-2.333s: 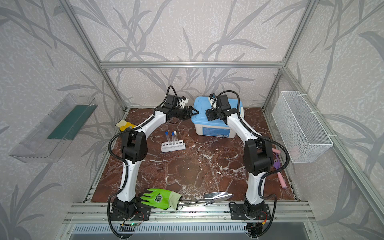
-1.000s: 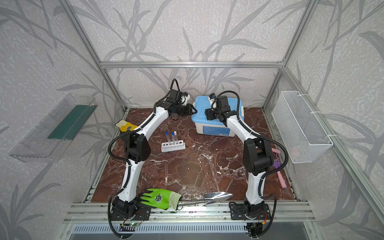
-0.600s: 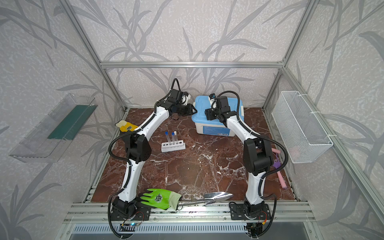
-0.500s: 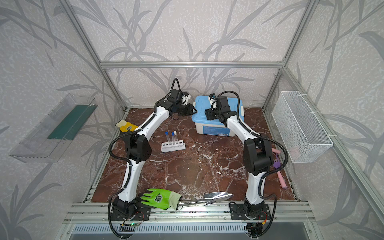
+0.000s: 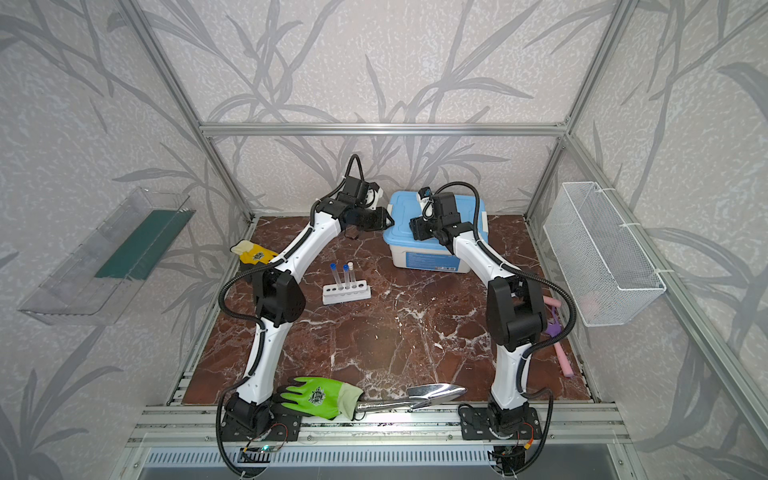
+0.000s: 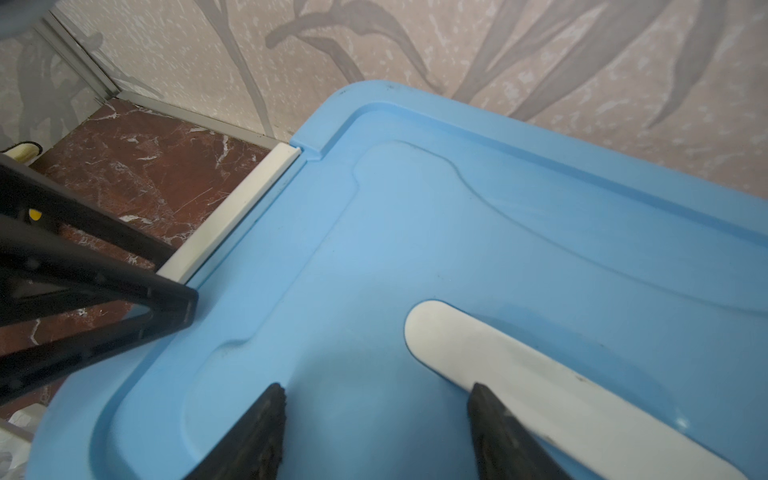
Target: Organize the chemistry lab equipment
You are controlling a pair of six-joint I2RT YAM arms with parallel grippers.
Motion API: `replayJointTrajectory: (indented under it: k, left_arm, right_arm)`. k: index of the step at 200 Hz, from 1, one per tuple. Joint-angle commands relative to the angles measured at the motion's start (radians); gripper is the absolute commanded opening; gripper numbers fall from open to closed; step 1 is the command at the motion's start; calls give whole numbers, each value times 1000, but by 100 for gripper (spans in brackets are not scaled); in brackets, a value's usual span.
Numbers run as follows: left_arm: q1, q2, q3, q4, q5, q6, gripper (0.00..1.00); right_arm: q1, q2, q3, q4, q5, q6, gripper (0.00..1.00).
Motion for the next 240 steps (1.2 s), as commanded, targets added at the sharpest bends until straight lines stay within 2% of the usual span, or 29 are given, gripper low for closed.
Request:
replayJointTrajectory:
  k: [1,27,84,160,192,240]
  left_arm:
    - [-22,29,36,-57,5,43,39]
    - [-25,30,49,-63,4,47,40]
    - [-30,-26,68,-41,8,74,59]
    - [-30,-142,39,20,-39,123,70]
    - [-31,-268,-112,117,-130,161,73]
    - [-28,-555,-515,393,-261,207,74]
  right_arm:
    - [-6,57,-36,-75,-3,10,70]
    - [-6,61,-32,-77,-4,10,70]
    - [-7,45,25,-109,0,-7,70]
    - [-7,-16,80,-138,22,-33,76]
    - [-7,-82,63,-127,37,-37,79]
    - [1,-233,-3,-108,54,-53,81]
